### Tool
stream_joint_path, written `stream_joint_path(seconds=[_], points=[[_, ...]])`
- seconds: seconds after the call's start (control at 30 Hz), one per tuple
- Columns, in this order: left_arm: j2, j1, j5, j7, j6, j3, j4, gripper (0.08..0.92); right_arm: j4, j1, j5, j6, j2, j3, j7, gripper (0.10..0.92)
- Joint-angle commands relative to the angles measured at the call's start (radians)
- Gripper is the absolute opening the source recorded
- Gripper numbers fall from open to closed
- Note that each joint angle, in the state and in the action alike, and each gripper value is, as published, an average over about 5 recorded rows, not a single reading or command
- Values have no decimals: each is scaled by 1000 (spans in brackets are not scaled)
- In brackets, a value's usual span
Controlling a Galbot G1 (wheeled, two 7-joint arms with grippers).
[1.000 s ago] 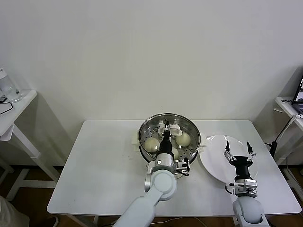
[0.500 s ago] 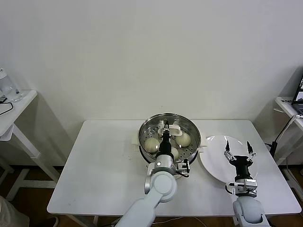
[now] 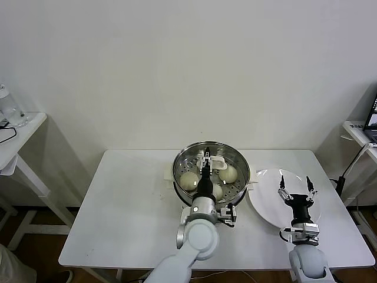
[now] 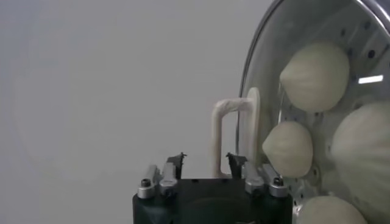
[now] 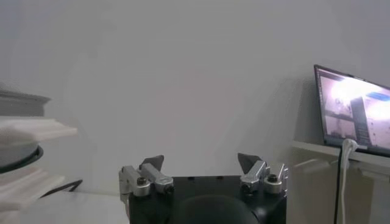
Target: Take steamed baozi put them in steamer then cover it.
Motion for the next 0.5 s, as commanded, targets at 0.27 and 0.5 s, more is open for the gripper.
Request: stream_joint_path(seconds=[0.27,0.5], points=[[263,119,-228,2,-50,-95,-423,820,85,-27,73,-157,-26,-30,49,823],[352,262,-829,-418,-288,-439,-403,823,151,-65,197,-199,-36,-37,14,823]])
